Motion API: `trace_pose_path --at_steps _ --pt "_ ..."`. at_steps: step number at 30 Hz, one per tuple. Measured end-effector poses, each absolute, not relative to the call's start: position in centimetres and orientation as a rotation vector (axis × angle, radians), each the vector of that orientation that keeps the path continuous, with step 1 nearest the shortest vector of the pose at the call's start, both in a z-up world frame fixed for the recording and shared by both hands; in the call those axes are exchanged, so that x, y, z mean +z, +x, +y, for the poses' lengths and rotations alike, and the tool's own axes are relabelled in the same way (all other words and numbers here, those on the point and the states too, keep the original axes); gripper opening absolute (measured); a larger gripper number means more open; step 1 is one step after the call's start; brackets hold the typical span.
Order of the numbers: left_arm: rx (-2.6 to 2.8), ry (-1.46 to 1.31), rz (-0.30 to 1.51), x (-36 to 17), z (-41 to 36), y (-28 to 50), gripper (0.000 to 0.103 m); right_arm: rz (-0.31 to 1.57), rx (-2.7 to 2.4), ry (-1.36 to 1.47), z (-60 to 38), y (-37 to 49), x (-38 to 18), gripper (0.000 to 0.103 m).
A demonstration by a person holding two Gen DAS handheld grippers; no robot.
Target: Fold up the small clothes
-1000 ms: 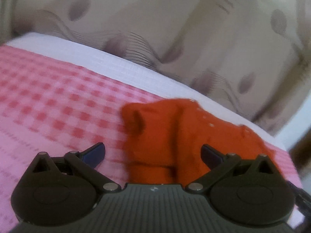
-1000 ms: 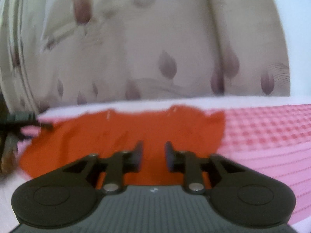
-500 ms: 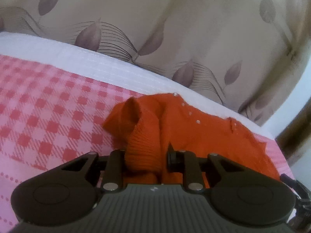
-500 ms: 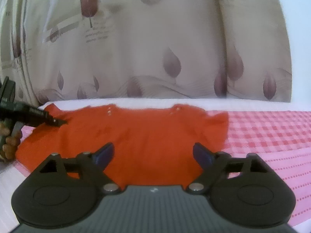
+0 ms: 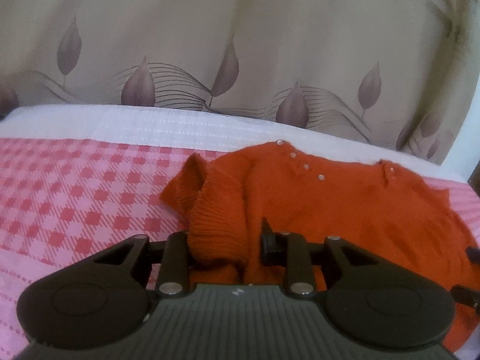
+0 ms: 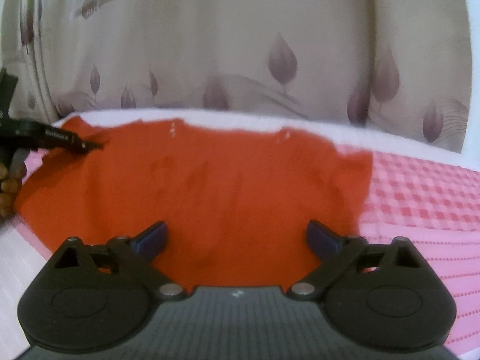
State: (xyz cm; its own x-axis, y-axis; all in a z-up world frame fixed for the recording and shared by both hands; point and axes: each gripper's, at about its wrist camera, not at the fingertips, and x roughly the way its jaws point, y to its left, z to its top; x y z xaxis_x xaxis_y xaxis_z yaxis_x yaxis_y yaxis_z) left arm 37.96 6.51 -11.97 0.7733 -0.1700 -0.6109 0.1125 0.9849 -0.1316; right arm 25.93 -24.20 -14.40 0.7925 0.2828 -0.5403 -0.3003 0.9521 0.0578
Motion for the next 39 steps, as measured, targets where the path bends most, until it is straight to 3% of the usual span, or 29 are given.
trace_pose_path --at_steps 8,27,39 --pt "-0.139 -0.039 0.661 -12.1 6.0 37.9 0.032 0.594 0.307 -0.065 -23.7 26.0 -14.6 0.103" --pt "-0.100 0.030 0.639 -12.3 5.4 37.9 0.045 0.602 0.302 -0.091 -23.5 25.9 -14.6 0.103" --pt "-0.095 0.069 0.626 -12.4 5.2 37.9 0.046 0.603 0.298 -0.100 -23.3 25.8 -14.6 0.103"
